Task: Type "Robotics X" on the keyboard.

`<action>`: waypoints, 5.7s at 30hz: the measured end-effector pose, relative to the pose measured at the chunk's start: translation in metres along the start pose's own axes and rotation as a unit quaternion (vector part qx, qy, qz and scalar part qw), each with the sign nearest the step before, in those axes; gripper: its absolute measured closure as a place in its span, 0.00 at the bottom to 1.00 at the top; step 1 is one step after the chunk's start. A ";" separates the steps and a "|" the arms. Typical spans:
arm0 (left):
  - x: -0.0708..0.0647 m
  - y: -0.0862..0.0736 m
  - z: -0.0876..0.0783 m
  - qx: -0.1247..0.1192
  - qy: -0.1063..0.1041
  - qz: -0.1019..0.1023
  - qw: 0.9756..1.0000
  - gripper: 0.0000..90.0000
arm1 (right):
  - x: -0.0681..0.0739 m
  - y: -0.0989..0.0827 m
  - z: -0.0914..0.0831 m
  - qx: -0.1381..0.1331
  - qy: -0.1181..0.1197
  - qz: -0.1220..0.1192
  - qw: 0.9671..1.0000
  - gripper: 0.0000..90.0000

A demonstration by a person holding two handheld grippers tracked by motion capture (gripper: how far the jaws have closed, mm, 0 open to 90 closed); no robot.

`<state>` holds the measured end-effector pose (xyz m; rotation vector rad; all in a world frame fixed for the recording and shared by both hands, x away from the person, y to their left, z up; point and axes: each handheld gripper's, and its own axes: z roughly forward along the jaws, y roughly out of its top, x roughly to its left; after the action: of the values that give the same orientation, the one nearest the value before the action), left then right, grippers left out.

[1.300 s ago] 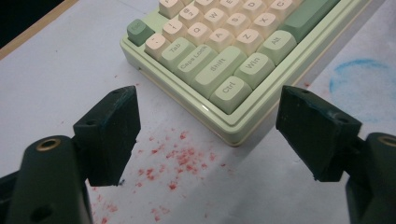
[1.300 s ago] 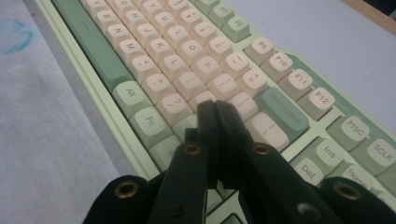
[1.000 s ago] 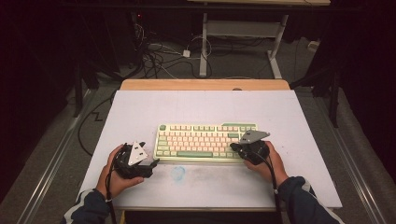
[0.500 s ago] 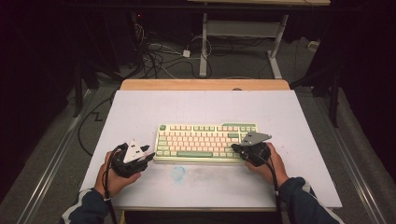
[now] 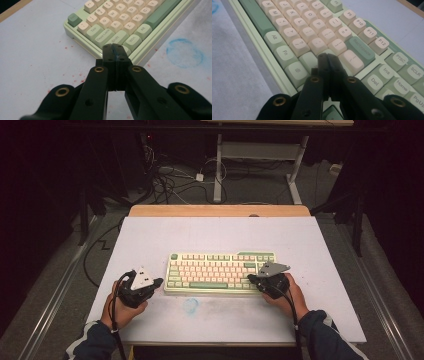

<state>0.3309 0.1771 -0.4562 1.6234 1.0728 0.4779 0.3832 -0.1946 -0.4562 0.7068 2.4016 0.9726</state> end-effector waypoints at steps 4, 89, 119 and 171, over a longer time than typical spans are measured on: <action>-0.001 0.000 0.001 0.008 0.004 0.002 1.000 0.97 | 0.001 0.000 0.000 0.001 -0.003 -0.002 1.000 1.00; -0.043 0.009 0.080 0.049 -0.042 0.053 0.997 0.93 | 0.002 0.000 0.001 0.001 -0.007 -0.005 1.000 1.00; -0.039 0.027 0.071 -0.053 -0.001 0.041 0.998 0.42 | 0.001 0.013 -0.027 -0.063 -0.047 0.016 0.997 0.71; -0.050 0.026 0.053 -0.072 -0.018 0.075 0.994 0.19 | 0.010 0.007 -0.047 -0.093 -0.137 0.024 0.986 0.22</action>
<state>0.3555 0.1056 -0.4399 1.5858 0.8723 0.6088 0.3505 -0.2071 -0.4230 0.7767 2.0347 1.0305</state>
